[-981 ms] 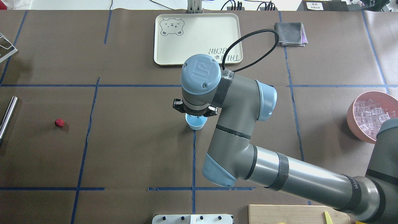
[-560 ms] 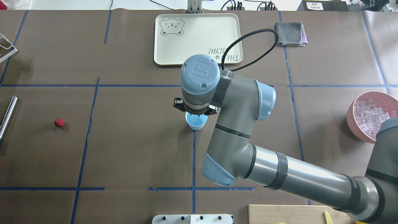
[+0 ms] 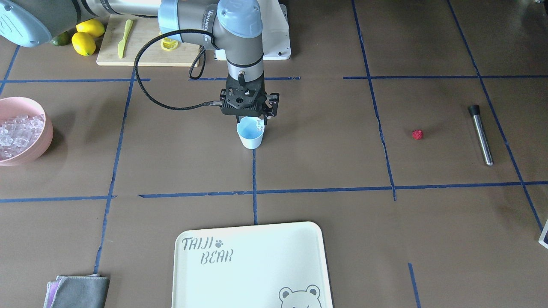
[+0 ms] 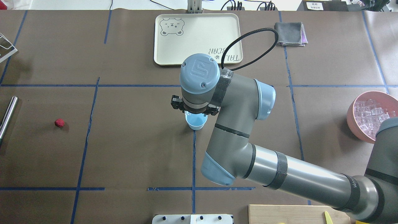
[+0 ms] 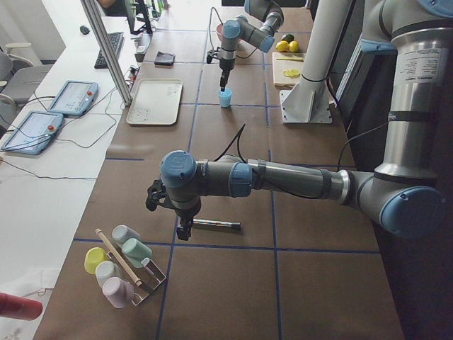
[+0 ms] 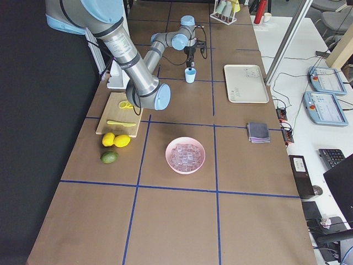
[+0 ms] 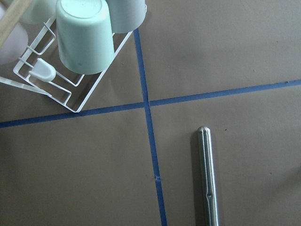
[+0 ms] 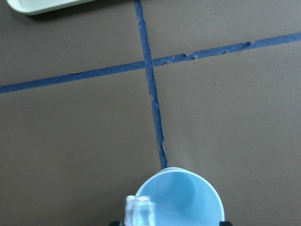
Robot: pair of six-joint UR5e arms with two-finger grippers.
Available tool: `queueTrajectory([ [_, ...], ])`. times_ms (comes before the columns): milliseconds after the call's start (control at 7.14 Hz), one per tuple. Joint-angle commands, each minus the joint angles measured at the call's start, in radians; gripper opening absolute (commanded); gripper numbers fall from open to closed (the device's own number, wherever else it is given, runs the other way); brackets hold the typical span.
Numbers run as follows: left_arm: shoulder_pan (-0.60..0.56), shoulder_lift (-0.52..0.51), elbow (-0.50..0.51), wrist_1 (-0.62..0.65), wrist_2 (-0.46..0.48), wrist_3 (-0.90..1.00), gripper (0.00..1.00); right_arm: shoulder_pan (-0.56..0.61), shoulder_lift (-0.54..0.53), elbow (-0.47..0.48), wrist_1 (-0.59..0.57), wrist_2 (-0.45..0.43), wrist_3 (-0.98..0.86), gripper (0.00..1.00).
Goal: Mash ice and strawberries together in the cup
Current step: 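Open the right gripper to drop the ice cube into the cup, then move the empty right gripper back over the bowl of ice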
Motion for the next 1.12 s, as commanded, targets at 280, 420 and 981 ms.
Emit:
queueTrajectory([
  [280, 0.000, 0.000, -0.004, 0.000, 0.000, -0.001, 1.00, 0.014, -0.001, 0.003, 0.001, 0.002, -0.006, 0.75],
  [420, 0.002, -0.002, -0.002, 0.000, 0.000, -0.001, 1.00, 0.033, 0.000, 0.012, 0.000, 0.009, -0.008, 0.96],
  [981, 0.000, -0.011, 0.000, 0.000, 0.000, -0.001, 1.00, 0.184, -0.187, 0.223, -0.010, 0.133, -0.128, 0.99],
])
